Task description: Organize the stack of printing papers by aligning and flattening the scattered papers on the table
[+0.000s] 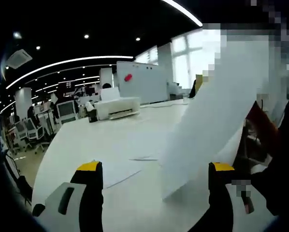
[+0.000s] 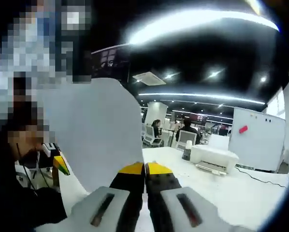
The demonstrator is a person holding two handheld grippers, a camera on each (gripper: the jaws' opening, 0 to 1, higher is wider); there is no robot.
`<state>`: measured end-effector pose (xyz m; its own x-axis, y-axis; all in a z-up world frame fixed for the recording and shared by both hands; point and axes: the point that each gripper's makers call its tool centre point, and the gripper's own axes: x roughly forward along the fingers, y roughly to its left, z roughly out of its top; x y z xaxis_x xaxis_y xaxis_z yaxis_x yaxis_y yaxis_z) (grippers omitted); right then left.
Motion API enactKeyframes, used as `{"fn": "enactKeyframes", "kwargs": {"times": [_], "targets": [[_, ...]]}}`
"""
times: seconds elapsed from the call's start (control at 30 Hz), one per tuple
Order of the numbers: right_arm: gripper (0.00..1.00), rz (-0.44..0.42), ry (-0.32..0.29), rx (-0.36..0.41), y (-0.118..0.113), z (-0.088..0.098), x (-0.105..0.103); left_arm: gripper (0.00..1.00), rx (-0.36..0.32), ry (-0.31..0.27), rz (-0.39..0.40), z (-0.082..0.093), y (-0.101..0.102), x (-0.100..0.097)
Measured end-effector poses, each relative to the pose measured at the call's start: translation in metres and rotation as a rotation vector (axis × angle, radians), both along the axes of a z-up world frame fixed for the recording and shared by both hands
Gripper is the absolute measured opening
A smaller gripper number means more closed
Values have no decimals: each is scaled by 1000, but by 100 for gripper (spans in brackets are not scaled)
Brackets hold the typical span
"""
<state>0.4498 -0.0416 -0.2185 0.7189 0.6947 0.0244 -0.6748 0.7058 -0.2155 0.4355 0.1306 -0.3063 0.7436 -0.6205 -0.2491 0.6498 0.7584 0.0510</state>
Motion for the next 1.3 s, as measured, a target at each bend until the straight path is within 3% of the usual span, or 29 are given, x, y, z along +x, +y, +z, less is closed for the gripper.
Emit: {"fn": "enactKeyframes", "kwargs": {"times": [0.5, 0.6, 0.67, 1.3], "targets": [[0, 85, 23, 22, 26, 3, -12, 89, -17, -34, -54, 6, -15, -2], [0, 101, 27, 18, 31, 2, -13, 89, -107, -19, -102, 15, -25, -7], [0, 120, 36, 23, 34, 2, -14, 88, -126, -24, -105, 18, -24, -7], [0, 181, 59, 27, 48, -1, -23, 85, -131, -71, -88, 28, -23, -2]]}}
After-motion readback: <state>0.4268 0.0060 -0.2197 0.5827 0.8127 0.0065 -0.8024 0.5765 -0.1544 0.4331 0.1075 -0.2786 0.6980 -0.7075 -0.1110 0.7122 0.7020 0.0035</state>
